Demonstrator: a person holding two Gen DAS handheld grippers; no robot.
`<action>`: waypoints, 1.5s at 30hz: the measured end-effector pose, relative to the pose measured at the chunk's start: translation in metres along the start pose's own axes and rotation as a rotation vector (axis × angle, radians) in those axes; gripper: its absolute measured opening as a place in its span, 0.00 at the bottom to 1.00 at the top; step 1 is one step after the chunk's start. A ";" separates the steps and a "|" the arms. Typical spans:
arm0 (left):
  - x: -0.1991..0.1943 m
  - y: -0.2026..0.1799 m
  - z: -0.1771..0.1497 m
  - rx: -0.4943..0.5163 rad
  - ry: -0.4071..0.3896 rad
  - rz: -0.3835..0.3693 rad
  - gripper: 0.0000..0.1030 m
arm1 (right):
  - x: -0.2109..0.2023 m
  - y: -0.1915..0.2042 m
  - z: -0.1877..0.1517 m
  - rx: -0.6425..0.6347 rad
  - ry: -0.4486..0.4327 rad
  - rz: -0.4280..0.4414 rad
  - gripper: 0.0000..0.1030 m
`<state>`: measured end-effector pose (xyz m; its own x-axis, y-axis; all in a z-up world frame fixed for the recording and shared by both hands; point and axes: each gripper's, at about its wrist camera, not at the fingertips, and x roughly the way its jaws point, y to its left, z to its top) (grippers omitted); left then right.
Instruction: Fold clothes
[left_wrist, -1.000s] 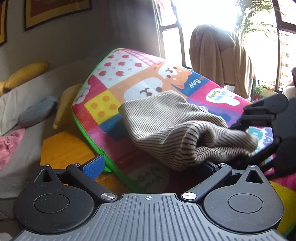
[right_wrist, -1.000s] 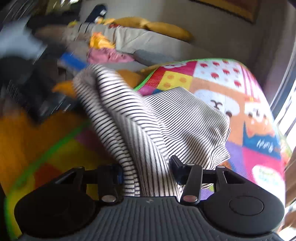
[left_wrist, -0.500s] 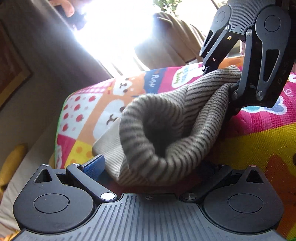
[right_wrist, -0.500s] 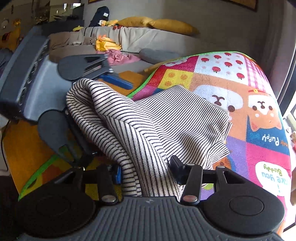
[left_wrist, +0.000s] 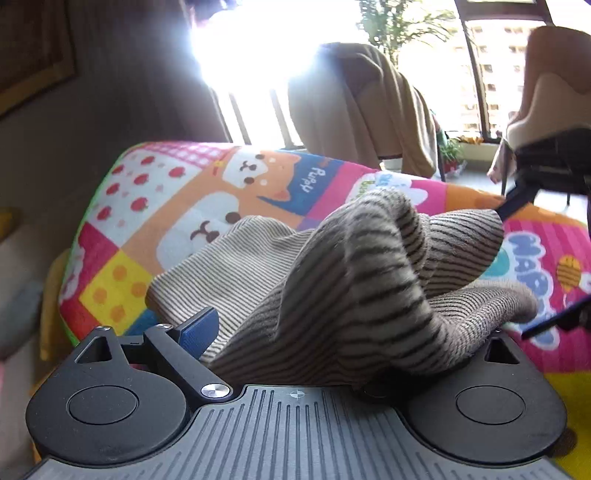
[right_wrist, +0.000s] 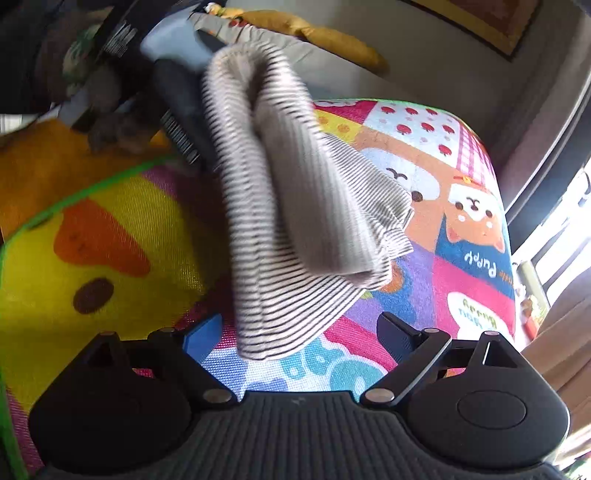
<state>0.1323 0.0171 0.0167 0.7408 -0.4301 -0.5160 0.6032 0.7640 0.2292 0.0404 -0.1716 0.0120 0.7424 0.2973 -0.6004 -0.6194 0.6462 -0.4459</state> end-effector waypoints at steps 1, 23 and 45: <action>0.000 0.005 0.002 -0.033 0.004 -0.007 0.94 | 0.003 0.000 0.001 -0.018 -0.014 -0.024 0.90; -0.042 -0.054 -0.020 0.117 0.029 -0.076 0.43 | -0.028 -0.008 0.016 -0.144 -0.024 0.098 0.26; -0.016 0.051 -0.027 -0.488 0.041 -0.137 0.82 | 0.071 -0.057 0.054 0.068 0.041 -0.002 0.46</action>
<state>0.1435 0.0762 0.0144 0.6459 -0.5305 -0.5489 0.4786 0.8416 -0.2501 0.1422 -0.1498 0.0304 0.7318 0.2680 -0.6266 -0.5979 0.6937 -0.4016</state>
